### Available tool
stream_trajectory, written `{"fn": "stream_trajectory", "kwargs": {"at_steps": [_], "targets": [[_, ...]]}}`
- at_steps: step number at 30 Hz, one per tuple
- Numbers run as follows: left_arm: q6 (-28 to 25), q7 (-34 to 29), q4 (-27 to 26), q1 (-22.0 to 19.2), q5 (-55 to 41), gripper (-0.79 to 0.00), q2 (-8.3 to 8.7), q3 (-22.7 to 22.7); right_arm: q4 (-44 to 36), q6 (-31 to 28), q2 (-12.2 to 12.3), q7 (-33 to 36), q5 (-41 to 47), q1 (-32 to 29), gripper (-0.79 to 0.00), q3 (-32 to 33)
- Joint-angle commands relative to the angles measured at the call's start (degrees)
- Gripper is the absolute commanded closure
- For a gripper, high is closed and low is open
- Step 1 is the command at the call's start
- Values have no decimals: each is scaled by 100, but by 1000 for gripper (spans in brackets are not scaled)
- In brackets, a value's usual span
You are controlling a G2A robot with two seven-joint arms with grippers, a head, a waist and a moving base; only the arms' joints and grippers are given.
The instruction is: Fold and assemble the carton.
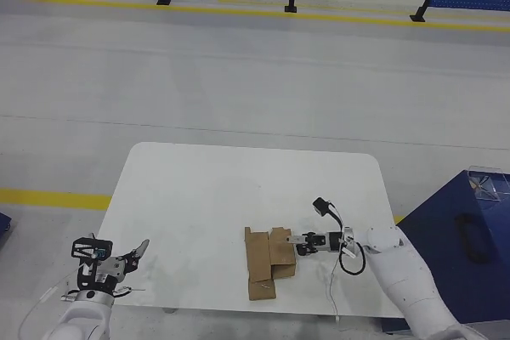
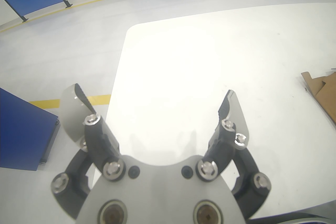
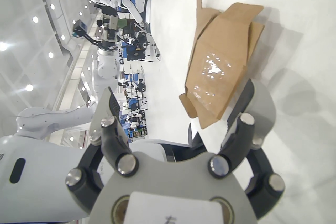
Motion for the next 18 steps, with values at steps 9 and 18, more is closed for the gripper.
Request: {"fn": "stream_trajectory", "kwargs": {"at_steps": [9, 18], "targets": [[0, 0, 0, 0, 0, -785, 0, 0, 1146, -182, -405, -182, 25, 542, -292, -742], [0, 0, 0, 0, 0, -785, 0, 0, 1639, -393, -620, -393, 185, 747, 0, -1105]]}}
